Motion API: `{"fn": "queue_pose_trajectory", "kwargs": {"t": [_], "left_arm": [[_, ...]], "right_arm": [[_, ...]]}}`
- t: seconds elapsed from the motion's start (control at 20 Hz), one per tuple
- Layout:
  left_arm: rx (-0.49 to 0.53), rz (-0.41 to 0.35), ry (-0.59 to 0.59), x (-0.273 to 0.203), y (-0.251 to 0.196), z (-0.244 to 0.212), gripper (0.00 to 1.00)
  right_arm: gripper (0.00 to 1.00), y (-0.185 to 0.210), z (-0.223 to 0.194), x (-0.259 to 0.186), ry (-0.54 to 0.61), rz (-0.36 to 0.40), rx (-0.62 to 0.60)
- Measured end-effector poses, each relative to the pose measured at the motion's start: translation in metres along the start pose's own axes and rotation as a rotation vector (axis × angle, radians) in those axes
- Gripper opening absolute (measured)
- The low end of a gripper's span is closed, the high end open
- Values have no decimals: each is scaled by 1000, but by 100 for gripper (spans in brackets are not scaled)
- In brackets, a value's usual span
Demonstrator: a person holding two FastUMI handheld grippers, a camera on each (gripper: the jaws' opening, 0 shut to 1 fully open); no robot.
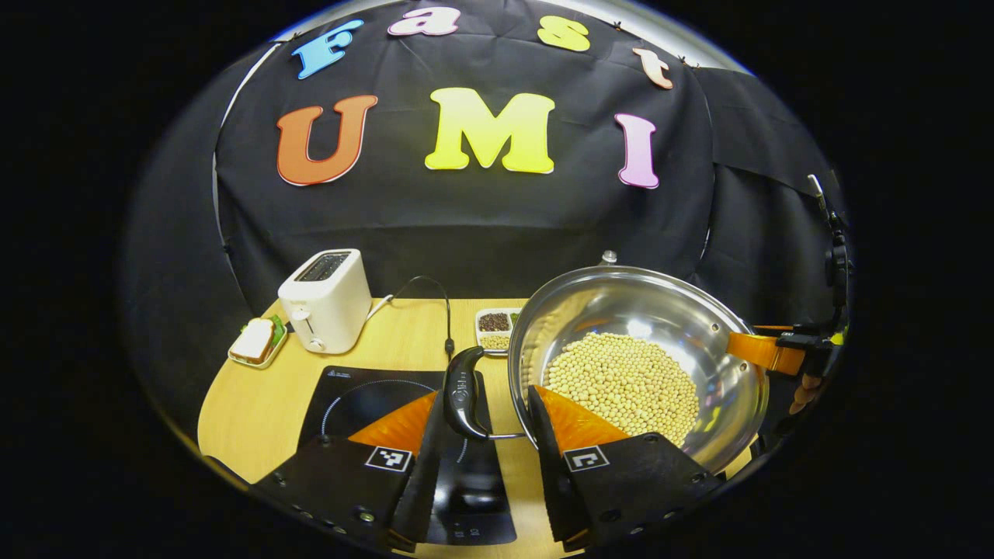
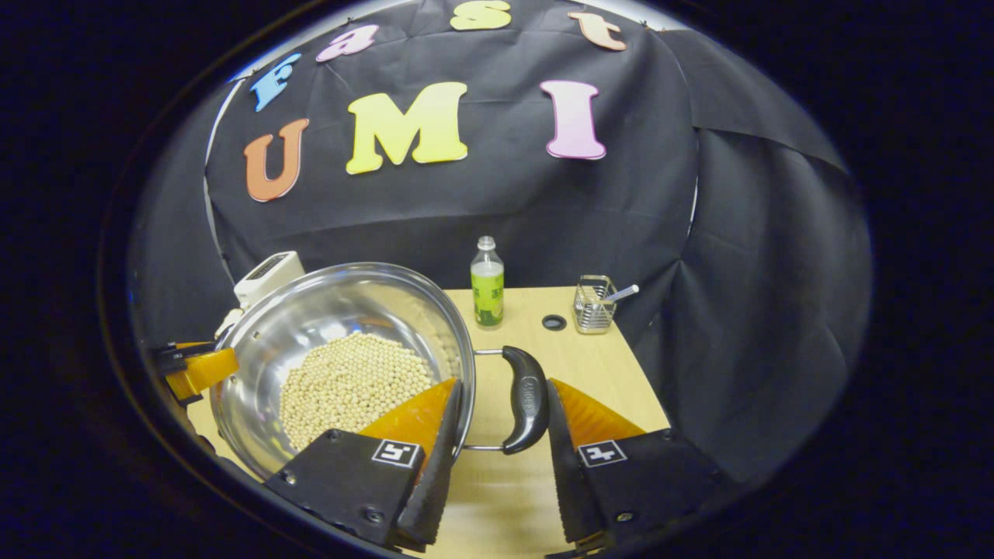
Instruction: First push the handle of the pot to place it horizontally, then grasp the pot with both hands and set it on the induction cooktop.
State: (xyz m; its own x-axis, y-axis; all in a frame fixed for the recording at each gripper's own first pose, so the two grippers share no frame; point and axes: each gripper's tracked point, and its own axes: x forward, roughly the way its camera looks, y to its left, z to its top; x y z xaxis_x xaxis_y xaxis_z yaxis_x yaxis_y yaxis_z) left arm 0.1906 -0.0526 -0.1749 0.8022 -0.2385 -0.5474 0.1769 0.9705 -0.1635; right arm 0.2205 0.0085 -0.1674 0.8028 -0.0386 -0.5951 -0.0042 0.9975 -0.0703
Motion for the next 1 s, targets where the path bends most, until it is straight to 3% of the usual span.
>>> {"fn": "queue_pose_trajectory", "kwargs": {"t": [0.5,1.0], "left_arm": [[-50,69,-28,-19,78,17,56],[-114,210,22,-27,167,-14,56]], "right_arm": [[60,87,26,5,6,61,-38],[60,184,4,43,95,159,-60]]}}
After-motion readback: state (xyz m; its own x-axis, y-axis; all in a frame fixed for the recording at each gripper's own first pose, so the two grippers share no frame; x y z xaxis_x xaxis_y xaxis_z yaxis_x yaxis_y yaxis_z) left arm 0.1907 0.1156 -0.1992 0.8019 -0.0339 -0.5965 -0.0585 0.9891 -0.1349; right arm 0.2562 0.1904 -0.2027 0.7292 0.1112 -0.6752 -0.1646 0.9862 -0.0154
